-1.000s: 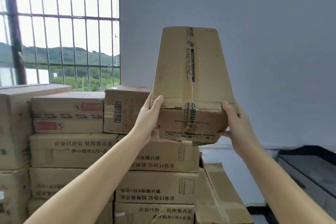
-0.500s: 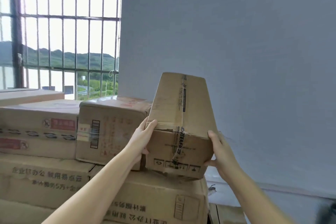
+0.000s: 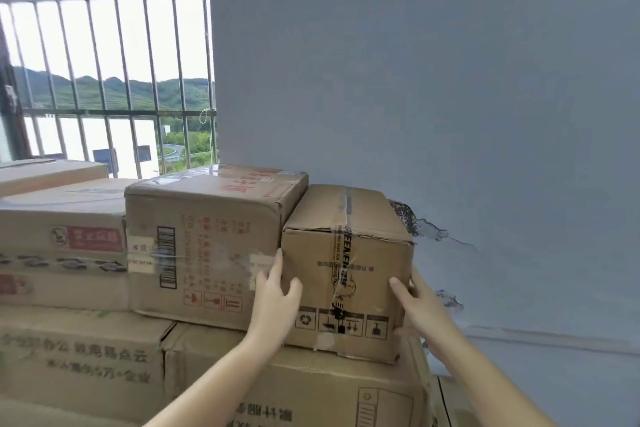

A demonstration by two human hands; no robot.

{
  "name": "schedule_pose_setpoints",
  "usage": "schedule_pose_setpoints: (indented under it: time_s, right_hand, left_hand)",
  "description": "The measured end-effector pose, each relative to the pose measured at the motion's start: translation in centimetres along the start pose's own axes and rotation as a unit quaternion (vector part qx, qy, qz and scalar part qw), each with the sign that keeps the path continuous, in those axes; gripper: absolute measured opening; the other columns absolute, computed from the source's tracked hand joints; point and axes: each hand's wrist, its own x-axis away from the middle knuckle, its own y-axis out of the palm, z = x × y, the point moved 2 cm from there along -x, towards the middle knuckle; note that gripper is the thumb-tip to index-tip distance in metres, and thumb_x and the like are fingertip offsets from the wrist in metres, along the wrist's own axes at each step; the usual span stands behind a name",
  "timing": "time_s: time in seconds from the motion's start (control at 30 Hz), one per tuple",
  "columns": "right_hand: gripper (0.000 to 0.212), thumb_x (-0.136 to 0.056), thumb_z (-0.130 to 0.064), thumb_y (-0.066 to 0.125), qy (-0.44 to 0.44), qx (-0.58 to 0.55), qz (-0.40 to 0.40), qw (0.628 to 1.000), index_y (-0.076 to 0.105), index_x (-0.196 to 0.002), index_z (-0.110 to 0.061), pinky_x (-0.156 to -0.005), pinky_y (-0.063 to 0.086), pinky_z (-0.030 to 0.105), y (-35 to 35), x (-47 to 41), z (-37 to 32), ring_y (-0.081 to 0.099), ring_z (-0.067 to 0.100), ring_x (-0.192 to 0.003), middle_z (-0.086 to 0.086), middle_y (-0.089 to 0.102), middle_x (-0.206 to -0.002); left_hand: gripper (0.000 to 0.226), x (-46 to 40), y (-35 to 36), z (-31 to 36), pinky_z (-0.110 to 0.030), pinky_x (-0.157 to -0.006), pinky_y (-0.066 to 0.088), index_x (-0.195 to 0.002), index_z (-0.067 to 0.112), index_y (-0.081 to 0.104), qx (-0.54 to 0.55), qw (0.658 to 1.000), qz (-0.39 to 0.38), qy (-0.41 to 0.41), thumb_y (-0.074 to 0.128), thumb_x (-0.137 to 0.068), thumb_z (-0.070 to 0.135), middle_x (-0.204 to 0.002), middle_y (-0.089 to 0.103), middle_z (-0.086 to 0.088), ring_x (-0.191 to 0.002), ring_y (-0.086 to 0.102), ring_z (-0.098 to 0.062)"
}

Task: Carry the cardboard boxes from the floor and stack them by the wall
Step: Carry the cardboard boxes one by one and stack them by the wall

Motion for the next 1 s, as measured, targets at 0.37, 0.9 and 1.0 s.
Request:
schedule_pose_setpoints:
  time_s: [0.37, 0.9, 1.0]
  right_hand:
    - [0.048, -0.099, -0.035, 0.046, 0.010, -0.004, 0.009, 1.000, 0.031, -0.145, -0.034, -0.077, 0.058, 0.046, 1.0, -2.0, 0.6, 0.048, 0.025, -0.124, -0.002, 0.041, -0.146]
    - [0.054, -0.074, -0.057, 0.056, -0.003, -0.001, 0.047, 0.999, 0.049, -0.127, -0.047, -0.104, 0.044, 0.048, -2.5, 17.8, 8.8, 0.057, 0.001, -0.116, -0.025, 0.062, -0.119]
    - [0.050, -0.075, -0.055, 0.055, 0.069, -0.011, 0.086, 0.994, 0.048, -0.124, -0.050, -0.104, 0.044, 0.044, -0.6, 23.2, 11.9, 0.057, -0.003, -0.113, -0.028, 0.062, -0.116]
  left_hand:
    - [0.059, -0.8, -0.1, -1.0, -0.016, -0.098, 0.021, -0.152, 0.025, 0.019, -0.060, 0.997, -0.031, 0.024, 0.045, -0.098, 0.022, -0.148, 0.012, 0.003, -0.124, 0.024, -0.002]
    - [0.043, 12.8, -4.4, -7.7, -0.009, -0.086, 0.045, -0.125, 0.040, 0.048, 0.044, 0.987, -0.153, 0.036, 0.048, -0.097, 0.008, -0.117, 0.062, 0.009, -0.111, 0.057, 0.000]
    - [0.041, 15.5, -4.3, -10.9, -0.008, -0.081, 0.045, -0.121, 0.043, 0.049, 0.050, 0.977, -0.207, -0.018, 0.047, -0.097, 0.010, -0.115, 0.064, 0.007, -0.106, 0.058, 0.002]
